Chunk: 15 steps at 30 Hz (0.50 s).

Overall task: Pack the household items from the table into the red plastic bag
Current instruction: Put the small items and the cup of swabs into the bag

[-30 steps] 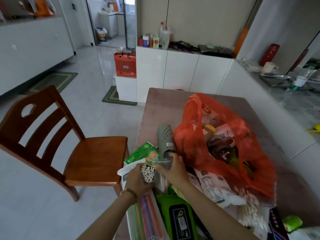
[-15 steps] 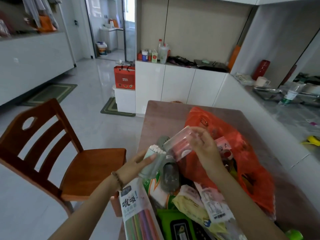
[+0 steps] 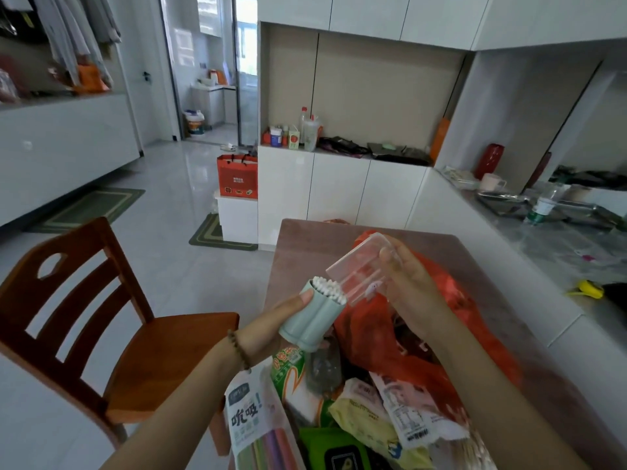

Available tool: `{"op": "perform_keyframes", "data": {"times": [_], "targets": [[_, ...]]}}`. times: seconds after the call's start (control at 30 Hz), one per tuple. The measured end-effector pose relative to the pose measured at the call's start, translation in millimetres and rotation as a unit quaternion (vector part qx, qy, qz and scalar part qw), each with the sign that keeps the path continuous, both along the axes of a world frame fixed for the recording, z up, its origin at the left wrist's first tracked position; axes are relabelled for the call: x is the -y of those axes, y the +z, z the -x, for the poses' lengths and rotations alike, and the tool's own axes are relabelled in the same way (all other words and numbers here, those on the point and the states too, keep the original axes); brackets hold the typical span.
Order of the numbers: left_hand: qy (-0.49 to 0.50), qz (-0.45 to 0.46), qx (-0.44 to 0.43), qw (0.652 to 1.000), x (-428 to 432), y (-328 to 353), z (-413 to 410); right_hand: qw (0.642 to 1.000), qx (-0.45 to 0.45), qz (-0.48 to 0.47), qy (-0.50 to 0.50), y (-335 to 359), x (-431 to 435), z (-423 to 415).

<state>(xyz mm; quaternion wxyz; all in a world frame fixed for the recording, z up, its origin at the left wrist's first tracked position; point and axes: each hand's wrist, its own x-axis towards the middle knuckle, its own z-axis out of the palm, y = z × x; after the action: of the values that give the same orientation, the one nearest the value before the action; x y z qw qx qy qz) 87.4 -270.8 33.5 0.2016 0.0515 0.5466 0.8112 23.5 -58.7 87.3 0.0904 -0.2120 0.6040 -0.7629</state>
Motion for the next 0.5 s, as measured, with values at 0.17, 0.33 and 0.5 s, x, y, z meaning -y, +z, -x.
{"op": "perform_keyframes", "data": {"times": [0.17, 0.33, 0.5], "targets": [[-0.007, 0.017, -0.009, 1.000, -8, 3, -1, 1.000, 0.002, -0.004, 0.019, 5, -1, -10], [-0.019, 0.051, -0.028, 0.998, -9, 7, -5, 0.998, -0.024, -0.046, 0.017, 9, -3, -20], [-0.011, 0.090, -0.039, 0.995, -14, 11, -7, 0.996, -0.043, -0.083, 0.015, 13, -3, -29]]}}
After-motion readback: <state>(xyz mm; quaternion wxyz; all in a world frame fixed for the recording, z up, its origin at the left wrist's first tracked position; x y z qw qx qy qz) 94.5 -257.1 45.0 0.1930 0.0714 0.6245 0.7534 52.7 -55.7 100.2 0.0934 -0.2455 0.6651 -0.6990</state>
